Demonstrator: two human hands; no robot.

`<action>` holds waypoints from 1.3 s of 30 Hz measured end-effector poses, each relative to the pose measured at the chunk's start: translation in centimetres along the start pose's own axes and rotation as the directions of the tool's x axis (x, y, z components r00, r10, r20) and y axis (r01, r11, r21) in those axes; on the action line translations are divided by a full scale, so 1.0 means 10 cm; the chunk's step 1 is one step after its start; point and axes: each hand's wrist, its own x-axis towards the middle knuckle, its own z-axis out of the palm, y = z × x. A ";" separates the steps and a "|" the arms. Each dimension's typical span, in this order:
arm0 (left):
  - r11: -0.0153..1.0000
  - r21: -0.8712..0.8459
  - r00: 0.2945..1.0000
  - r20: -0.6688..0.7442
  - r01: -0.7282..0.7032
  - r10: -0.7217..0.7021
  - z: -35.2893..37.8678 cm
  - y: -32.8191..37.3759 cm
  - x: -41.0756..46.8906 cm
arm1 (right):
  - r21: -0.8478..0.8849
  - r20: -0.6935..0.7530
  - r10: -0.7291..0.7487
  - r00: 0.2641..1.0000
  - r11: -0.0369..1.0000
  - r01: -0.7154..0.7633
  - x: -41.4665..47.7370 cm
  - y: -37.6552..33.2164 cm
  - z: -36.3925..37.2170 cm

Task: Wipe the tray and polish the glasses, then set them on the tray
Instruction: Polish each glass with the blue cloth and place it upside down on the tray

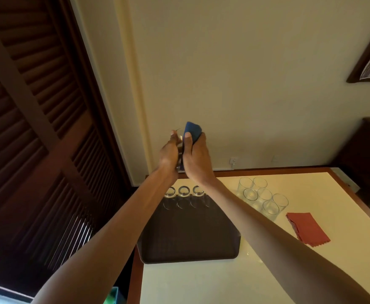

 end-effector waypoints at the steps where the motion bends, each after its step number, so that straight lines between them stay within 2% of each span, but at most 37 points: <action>1: 1.000 0.009 1.000 -0.008 -0.015 0.015 0.00 -0.01 -0.01 | 0.002 -0.007 0.024 1.000 1.000 -0.024 0.07 -0.01 -0.04; 3: 0.999 0.008 0.999 -0.015 -0.035 0.035 0.02 -0.02 -0.03 | 0.045 -0.008 0.110 0.994 0.993 -0.109 0.19 0.00 -0.10; 8: 1.000 0.012 1.000 0.019 -0.007 0.007 0.07 0.07 -0.07 | 0.189 0.116 0.305 0.945 0.927 -0.322 0.19 0.03 -0.10; 10: 1.000 0.000 1.000 0.011 0.002 -0.002 0.06 0.10 -0.06 | 0.179 0.148 0.320 0.936 0.922 -0.343 0.09 0.02 -0.09; 13: 0.997 -0.068 1.000 0.024 0.021 -0.019 0.03 0.12 -0.04 | 0.115 0.121 0.252 0.960 0.957 -0.266 -0.10 0.05 0.02; 16: 0.999 -0.031 0.999 0.008 -0.031 0.031 -0.02 0.09 -0.01 | 0.081 0.070 0.057 0.996 0.995 -0.063 -0.23 0.07 0.08; 19: 0.997 -0.068 0.998 0.059 -0.025 0.029 -0.03 0.05 0.01 | 0.035 0.004 -0.124 0.992 0.992 0.124 -0.15 0.06 0.06; 21: 0.997 -0.075 0.999 0.050 -0.011 0.015 -0.04 0.05 -0.01 | 0.026 -0.005 -0.139 0.990 0.990 0.139 -0.05 0.02 0.00; 24: 0.998 -0.053 0.999 0.014 -0.039 0.039 0.00 0.04 -0.02 | 0.086 0.010 0.024 1.000 0.996 -0.025 0.12 -0.06 -0.11; 27: 0.998 -0.015 0.998 0.022 -0.059 0.059 0.07 0.06 -0.10 | 0.163 0.069 0.192 0.979 0.966 -0.201 0.22 -0.06 -0.14; 30: 0.999 0.011 0.999 0.014 -0.037 0.037 0.08 0.10 -0.11 | 0.132 0.148 0.322 0.935 0.931 -0.342 0.18 -0.04 -0.11; 32: 1.000 0.005 1.000 -0.005 -0.029 0.029 0.07 0.13 -0.11 | 0.111 0.188 0.349 0.918 0.921 -0.373 0.07 0.00 -0.10; 35: 0.999 0.021 0.999 -0.035 -0.038 0.038 0.03 0.13 -0.08 | 0.095 0.206 0.260 0.943 0.954 -0.284 -0.13 0.06 -0.04; 39: 0.996 0.067 0.997 -0.047 -0.063 0.066 0.01 0.12 -0.07 | 0.117 0.113 0.047 0.993 0.991 -0.060 -0.22 0.03 0.03</action>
